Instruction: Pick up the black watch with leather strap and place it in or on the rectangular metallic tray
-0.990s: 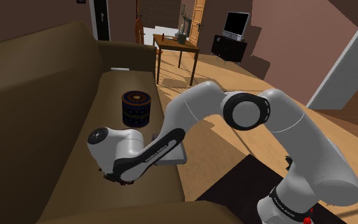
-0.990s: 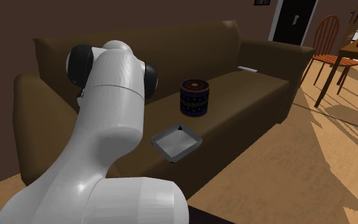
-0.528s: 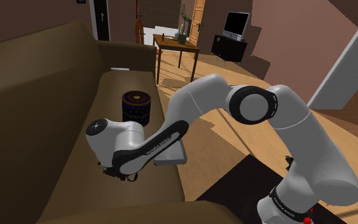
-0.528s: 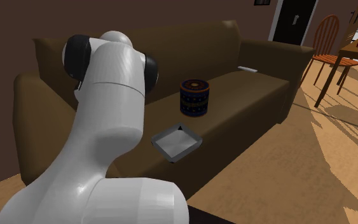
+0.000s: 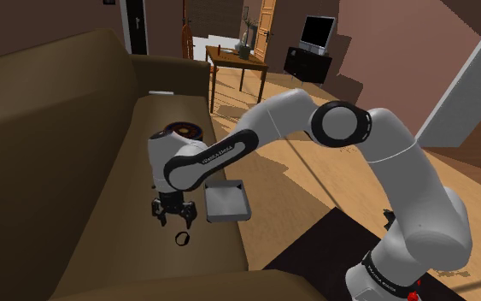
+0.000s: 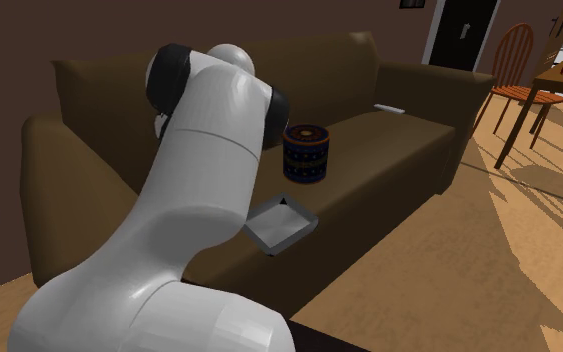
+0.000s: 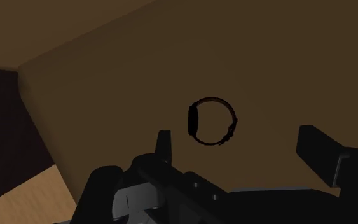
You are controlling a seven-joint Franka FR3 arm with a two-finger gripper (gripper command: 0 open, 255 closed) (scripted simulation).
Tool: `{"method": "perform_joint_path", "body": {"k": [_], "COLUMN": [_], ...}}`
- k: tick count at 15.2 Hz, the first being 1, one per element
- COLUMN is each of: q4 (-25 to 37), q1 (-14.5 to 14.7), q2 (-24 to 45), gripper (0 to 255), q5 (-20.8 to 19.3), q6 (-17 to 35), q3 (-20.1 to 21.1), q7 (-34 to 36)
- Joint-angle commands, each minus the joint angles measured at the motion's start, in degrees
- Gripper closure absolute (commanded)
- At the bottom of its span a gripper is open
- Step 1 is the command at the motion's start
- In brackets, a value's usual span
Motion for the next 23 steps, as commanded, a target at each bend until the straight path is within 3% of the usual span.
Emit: {"method": "perform_joint_path", "body": {"k": [1,6,14,15,23], "q4": [-0.18,-1.2,-1.19,-1.19,-1.19], "q1": [-0.87,-0.34,-0.34,-0.34,-0.34], "q2": [0.78,2.8,2.79,2.79,2.79], "gripper": [0,0,0,255,255], "q5": [1.01,0.08,0.08,0.08,0.08], "q6": [0.56,3.53,3.52,3.52,3.52], "q3": [0.37,-0.51,-0.51,-0.51,-0.51], "q7": [-0.33,0.21,0.21,0.21,0.21]}}
